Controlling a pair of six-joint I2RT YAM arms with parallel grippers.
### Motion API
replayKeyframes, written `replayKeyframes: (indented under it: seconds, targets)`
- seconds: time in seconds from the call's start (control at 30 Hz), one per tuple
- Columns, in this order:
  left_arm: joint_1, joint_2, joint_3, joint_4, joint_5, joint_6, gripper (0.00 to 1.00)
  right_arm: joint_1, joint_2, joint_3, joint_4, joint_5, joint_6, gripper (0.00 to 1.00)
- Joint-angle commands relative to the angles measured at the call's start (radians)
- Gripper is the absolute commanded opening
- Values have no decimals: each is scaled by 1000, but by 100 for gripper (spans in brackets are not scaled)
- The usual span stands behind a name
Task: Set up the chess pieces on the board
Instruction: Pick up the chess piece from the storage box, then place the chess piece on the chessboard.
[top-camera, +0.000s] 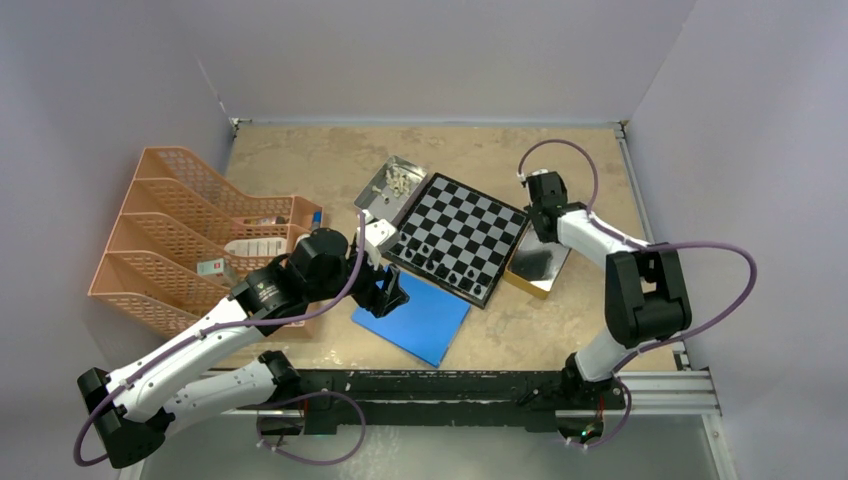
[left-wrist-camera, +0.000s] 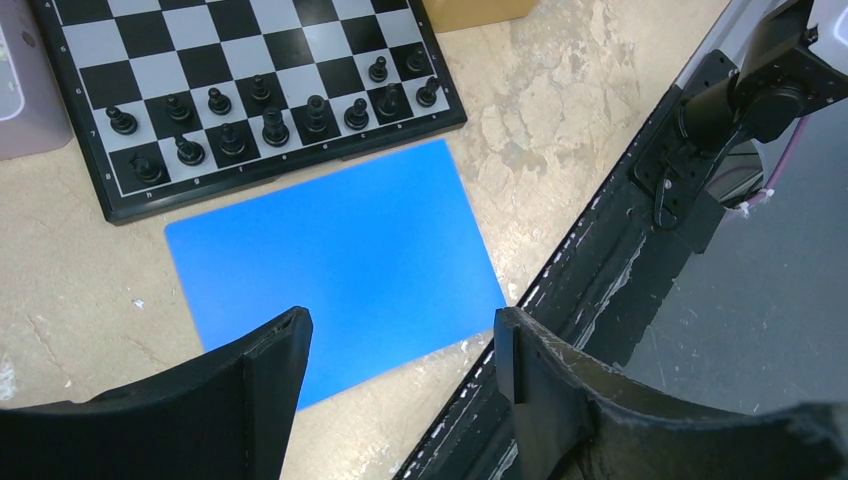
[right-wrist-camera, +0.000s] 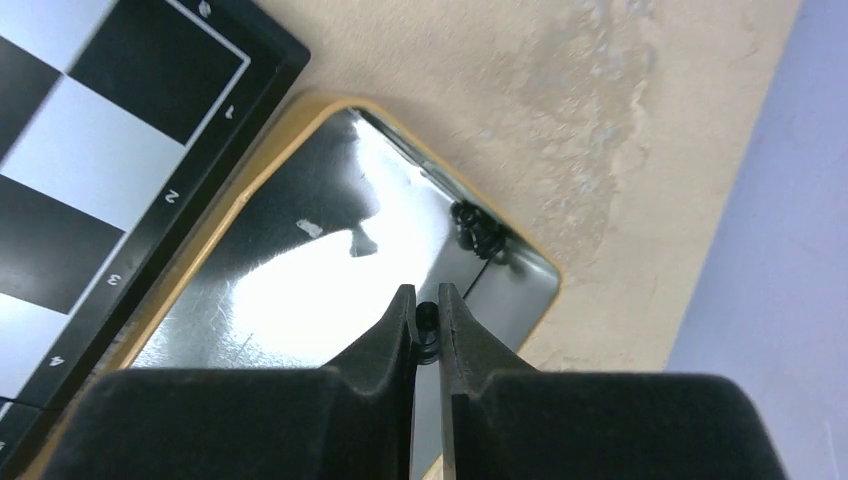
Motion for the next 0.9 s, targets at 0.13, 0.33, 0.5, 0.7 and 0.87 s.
replayKeyframes:
  seconds: [0.13,0.33,0.5,0.7,0.87]
  targets:
    - [3,-2,-4,39,2,6,66,9,-120,86,-49,-30,60,4]
    - [2,-7,-1,52,-3,-33,64,33,-145,211,-123,-163,236,4]
    - [3,-38,12,83,-41,-130,63,142,-211,189,-6,-313,367,4]
    - [3,-171,-100,304,-75,-175,63,170,-308,83,270,-661,601,5]
    - [3,-93,-77,415,-117,-168,64,194,-339,-29,493,-862,812,5]
